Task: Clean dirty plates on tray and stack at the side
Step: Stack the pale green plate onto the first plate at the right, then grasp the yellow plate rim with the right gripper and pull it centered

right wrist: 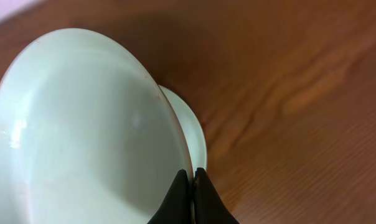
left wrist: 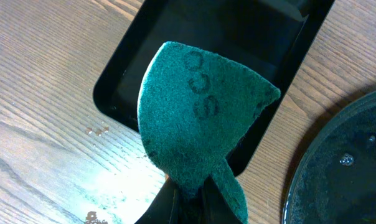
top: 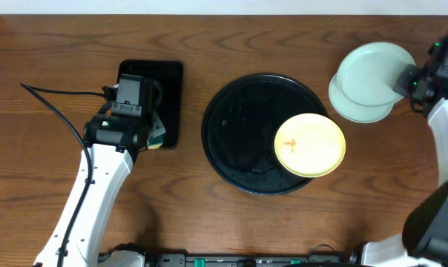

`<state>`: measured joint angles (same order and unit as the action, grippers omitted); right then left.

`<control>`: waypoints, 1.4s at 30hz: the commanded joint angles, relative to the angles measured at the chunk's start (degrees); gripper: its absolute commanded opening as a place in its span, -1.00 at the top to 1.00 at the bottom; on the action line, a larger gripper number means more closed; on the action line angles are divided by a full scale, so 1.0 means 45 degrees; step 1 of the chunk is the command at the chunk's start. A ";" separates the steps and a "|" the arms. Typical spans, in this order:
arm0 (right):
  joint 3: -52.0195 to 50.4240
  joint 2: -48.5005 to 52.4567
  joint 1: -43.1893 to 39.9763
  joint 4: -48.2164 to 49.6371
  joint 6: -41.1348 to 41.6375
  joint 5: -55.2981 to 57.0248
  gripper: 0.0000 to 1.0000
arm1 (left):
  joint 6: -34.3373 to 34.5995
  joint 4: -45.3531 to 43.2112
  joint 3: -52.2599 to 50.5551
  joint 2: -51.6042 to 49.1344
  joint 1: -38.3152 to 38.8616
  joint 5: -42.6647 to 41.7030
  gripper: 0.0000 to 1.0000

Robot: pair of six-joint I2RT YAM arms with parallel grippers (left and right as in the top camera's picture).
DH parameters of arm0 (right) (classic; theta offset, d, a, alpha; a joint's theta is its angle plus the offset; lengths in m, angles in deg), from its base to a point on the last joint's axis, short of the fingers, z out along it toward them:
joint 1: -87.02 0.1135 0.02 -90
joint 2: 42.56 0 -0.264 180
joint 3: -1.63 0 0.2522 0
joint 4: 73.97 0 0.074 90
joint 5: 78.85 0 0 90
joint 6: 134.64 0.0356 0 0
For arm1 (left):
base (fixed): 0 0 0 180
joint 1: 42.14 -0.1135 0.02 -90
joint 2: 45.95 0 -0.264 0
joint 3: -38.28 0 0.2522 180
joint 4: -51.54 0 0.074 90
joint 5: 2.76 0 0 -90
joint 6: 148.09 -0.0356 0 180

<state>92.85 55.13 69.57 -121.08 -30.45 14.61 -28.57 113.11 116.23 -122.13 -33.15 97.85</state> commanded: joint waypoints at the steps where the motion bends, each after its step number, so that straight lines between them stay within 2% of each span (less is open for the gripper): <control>1: 0.0097 0.1141 -0.0384 -0.0034 0.1132 -0.1821 0.97 | -0.0219 0.0024 -0.0049 -0.0078 -0.0053 0.0073 0.85; 4: 0.0097 0.2157 -0.0457 0.0097 0.1132 -0.1783 0.97 | -0.0223 0.0029 -0.0049 -0.0087 -0.0053 0.0073 0.85; 7: 0.0097 0.2841 -0.0432 0.0282 0.1122 -0.1851 0.53 | -0.0228 0.0034 -0.0049 -0.0121 -0.0053 0.0073 0.85; 12: 0.0112 0.2545 -0.0432 0.0267 0.1117 -0.1880 0.21 | -0.0223 0.0024 -0.0049 -0.0170 -0.0053 0.0073 0.85; 18: 0.0112 0.0243 -0.0408 -0.0432 0.1132 -0.2380 -0.17 | -0.0223 0.0024 -0.0049 -0.0214 -0.0053 0.0078 0.85; 19: 0.0112 -0.0325 -0.0369 -0.0777 0.1127 -0.2739 -0.48 | -0.0219 0.0019 -0.0049 -0.0214 -0.0053 0.0073 0.85; 21: 0.0112 -0.1345 -0.0253 -0.1758 0.1127 -0.3322 -0.56 | -0.0219 0.0019 -0.0049 -0.0214 -0.0053 0.0073 0.85; 22: 0.0107 -0.1787 -0.0136 -0.2322 0.1132 -0.3492 -0.71 | -0.0219 0.0024 -0.0049 -0.0214 -0.0053 0.0073 0.85; 23: 0.0107 -0.2220 0.0044 -0.3011 0.1127 -0.3502 -0.99 | -0.0219 0.0029 -0.0049 -0.0214 -0.0053 0.0068 0.85; 27: -0.0092 -0.2909 0.0947 -0.5158 0.1103 -0.3128 -0.98 | -0.0219 0.0034 -0.0049 -0.0214 -0.0053 0.0063 0.86; 30: -0.0675 -0.2851 0.1715 -0.5688 0.0933 -0.2210 -0.99 | -0.0219 0.0034 -0.0049 -0.0214 -0.0053 0.0068 0.85; 33: -0.1841 -0.2783 0.2472 -0.5085 0.0942 -0.1117 -0.98 | -0.0219 0.0039 -0.0049 -0.0214 -0.0053 0.0063 0.85; 40: -0.4454 -0.2715 0.3225 -0.3716 0.1515 -0.1209 -0.98 | -0.0214 0.0185 -0.0049 -0.0214 -0.0053 0.0063 0.85; 42: -0.5115 -0.2715 0.3245 -0.3138 0.1851 -0.1447 -0.93 | -0.0214 0.0141 -0.0049 -0.0214 -0.0053 0.0068 0.85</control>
<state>72.39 42.69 83.69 -136.86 -24.41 7.73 -28.57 113.79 116.23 -122.68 -33.15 97.87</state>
